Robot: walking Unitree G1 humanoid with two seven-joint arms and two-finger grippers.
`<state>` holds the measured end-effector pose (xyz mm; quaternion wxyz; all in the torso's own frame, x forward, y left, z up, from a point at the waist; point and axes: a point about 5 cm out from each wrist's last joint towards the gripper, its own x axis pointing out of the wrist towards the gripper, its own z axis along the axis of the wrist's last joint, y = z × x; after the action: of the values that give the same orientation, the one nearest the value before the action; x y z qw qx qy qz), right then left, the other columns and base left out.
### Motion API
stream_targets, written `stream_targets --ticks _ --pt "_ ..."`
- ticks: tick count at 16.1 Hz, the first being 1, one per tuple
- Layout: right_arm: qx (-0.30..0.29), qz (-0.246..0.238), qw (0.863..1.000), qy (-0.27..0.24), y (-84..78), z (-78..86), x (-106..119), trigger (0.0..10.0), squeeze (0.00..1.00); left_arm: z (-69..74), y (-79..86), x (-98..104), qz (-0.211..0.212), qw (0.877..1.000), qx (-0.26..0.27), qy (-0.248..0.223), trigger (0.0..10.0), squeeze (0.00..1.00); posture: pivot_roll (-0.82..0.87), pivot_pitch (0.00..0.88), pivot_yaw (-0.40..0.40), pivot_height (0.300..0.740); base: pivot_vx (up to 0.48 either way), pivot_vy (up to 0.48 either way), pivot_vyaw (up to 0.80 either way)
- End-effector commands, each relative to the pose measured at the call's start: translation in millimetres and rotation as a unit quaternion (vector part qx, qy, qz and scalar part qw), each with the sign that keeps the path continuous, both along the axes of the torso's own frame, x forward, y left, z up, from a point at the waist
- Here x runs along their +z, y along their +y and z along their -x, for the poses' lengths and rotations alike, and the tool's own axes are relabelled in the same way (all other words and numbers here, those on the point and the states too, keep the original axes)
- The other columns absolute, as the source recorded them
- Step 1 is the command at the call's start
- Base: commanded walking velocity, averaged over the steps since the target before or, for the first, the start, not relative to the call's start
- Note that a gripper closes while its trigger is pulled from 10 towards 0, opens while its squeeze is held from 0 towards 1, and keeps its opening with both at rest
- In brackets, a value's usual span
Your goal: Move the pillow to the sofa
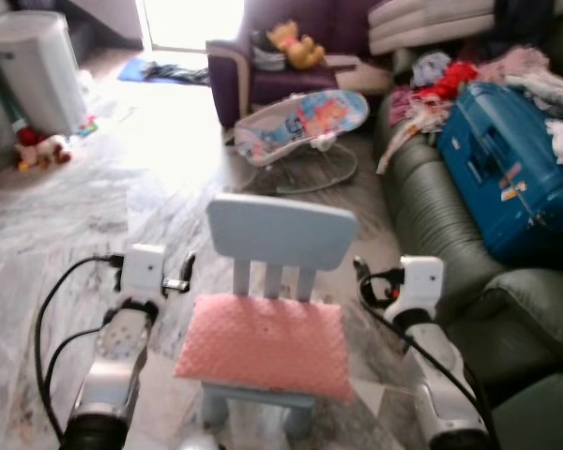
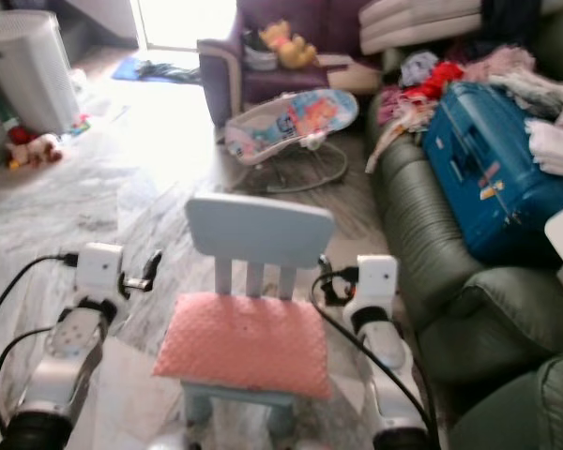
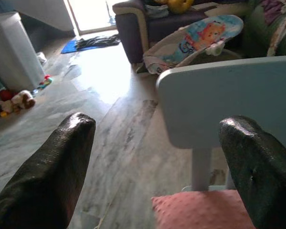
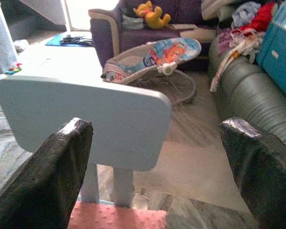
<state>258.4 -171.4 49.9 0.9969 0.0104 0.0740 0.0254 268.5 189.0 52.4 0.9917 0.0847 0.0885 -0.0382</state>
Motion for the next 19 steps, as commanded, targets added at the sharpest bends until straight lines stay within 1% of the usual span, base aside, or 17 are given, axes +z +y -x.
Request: stream_targets --ticks 1,3,4,7,15,19 --pt "-0.010 0.005 1.000 -0.004 -8.3 0.6 2.4 10.0 0.00 -0.2 -6.7 -1.7 0.004 1.000 -0.010 0.004 10.0 0.00 -0.03 0.000 -0.023 0.740 0.000 0.000 0.00" --pt "-0.008 0.003 1.000 -0.003 -7.8 1.3 2.3 10.0 0.00 0.8 -6.2 -3.0 0.004 1.000 -0.009 0.008 10.0 0.00 -0.03 0.000 -0.024 0.740 0.000 0.000 0.00" --pt "-0.006 0.001 1.000 -0.003 -7.2 1.4 2.3 10.0 0.00 1.2 -6.2 -3.4 0.004 1.000 -0.009 0.008 10.0 0.00 -0.03 0.000 -0.025 0.730 0.000 0.000 0.00" --pt "-0.001 0.000 1.000 -0.002 -5.8 0.7 2.1 10.0 0.00 1.3 -6.9 -6.6 -0.003 1.000 -0.004 0.014 10.0 0.00 -0.03 0.000 -0.026 0.690 0.000 0.000 0.00" --pt "0.009 -0.005 1.000 -0.006 -2.9 -0.7 3.7 10.0 0.00 -1.0 -6.0 -4.7 -0.007 1.000 0.000 0.010 10.0 0.00 -0.03 0.000 -0.030 0.585 0.000 0.000 0.00" --pt "0.015 -0.015 1.000 -0.009 0.8 -1.1 4.7 10.0 0.00 -1.9 -6.3 -4.0 -0.008 1.000 0.003 0.008 10.0 0.00 -0.03 0.000 -0.029 0.580 0.000 0.000 0.00"
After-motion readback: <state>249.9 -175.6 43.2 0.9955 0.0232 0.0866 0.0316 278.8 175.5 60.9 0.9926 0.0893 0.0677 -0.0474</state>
